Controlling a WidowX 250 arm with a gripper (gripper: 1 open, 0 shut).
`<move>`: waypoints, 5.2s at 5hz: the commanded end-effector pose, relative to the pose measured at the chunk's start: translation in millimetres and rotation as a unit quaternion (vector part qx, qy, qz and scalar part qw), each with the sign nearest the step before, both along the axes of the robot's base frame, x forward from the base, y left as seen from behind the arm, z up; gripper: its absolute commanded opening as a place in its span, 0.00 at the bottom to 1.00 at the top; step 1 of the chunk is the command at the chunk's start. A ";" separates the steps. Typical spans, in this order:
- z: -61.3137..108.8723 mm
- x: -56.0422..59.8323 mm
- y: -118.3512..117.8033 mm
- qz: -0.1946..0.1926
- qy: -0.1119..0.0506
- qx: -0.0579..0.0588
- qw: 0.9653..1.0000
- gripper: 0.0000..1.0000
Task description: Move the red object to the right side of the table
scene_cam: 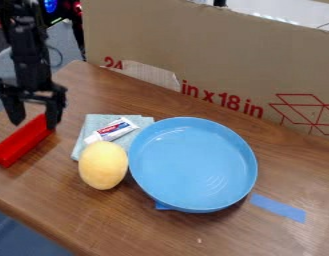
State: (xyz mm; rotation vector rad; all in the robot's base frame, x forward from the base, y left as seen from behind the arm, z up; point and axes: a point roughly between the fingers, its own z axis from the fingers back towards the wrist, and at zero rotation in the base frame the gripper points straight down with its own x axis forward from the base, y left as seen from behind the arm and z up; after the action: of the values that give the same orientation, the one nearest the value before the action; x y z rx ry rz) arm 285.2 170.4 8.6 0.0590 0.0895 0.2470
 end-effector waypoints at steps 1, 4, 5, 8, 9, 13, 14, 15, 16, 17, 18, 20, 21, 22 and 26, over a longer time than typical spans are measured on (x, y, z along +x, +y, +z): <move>1.5 1.7 -9.5 -0.006 -0.010 0.020 1.000 1.00; -9.3 -12.6 15.9 -0.008 0.006 0.018 1.000 0.00; -17.0 -3.6 20.2 -0.013 0.010 0.019 1.000 0.00; 3.9 17.3 -0.8 -0.012 0.014 0.011 1.000 0.00; 20.9 19.9 -16.2 -0.020 -0.010 0.002 1.000 0.00; 49.8 47.5 -20.9 -0.029 -0.046 -0.013 0.998 0.00; 41.6 42.2 -20.0 -0.020 -0.039 -0.026 0.999 0.00; 39.5 46.2 -30.1 -0.018 -0.036 -0.031 0.999 0.00; 32.6 45.7 -30.8 -0.028 -0.031 -0.024 0.999 0.00; 38.8 34.3 -22.9 -0.025 -0.026 -0.028 0.999 0.00; 48.1 30.7 -33.1 -0.025 -0.014 -0.021 0.999 0.00; 46.5 35.0 -40.1 -0.023 -0.008 -0.013 1.000 0.00; 51.9 23.0 -39.3 -0.019 -0.006 -0.017 1.000 0.00; 61.2 32.5 -42.0 -0.015 0.009 -0.014 1.000 0.00; 61.3 39.0 -36.5 -0.030 0.002 -0.018 0.999 0.00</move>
State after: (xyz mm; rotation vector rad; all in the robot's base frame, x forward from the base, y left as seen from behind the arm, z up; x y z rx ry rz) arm 317.6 129.8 53.1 0.0104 0.1490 0.1912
